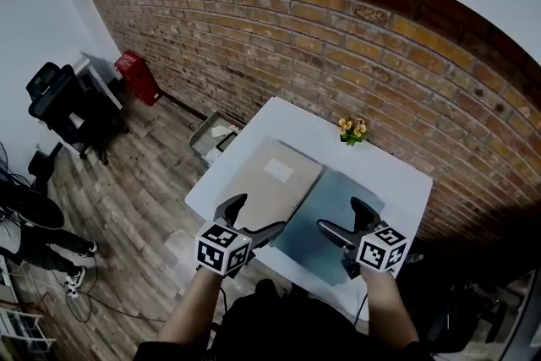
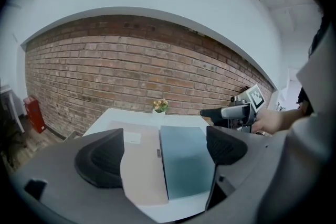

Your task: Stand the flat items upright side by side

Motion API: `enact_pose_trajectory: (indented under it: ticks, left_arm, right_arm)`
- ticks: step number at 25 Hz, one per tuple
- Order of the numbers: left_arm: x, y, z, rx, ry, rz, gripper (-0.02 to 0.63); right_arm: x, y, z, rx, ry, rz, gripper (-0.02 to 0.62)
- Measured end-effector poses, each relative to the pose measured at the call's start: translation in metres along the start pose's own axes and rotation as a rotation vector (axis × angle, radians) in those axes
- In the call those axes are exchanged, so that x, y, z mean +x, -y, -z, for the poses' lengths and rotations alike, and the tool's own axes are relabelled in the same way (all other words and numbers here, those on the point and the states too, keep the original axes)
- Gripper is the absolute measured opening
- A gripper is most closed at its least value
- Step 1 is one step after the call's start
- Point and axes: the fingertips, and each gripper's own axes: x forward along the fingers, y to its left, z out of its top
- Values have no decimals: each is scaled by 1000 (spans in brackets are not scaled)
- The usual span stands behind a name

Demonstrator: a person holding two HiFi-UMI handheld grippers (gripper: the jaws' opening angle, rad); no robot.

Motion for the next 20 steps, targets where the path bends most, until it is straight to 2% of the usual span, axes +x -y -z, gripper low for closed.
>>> enact_pose_trajectory:
  ticks: [9,15,20]
  left_arm:
    - [-17,-22,6,7,22,84,514]
    - [-30,-32,7,36,52,134,512]
    - [-20,-21,20,40,19,187,512]
  right_arm:
    - [15,-28,11,-1,-18,92,565]
    - [22,-55,12,-40,-11,143,565]
    - [12,-46,19,-52,-29,196,565]
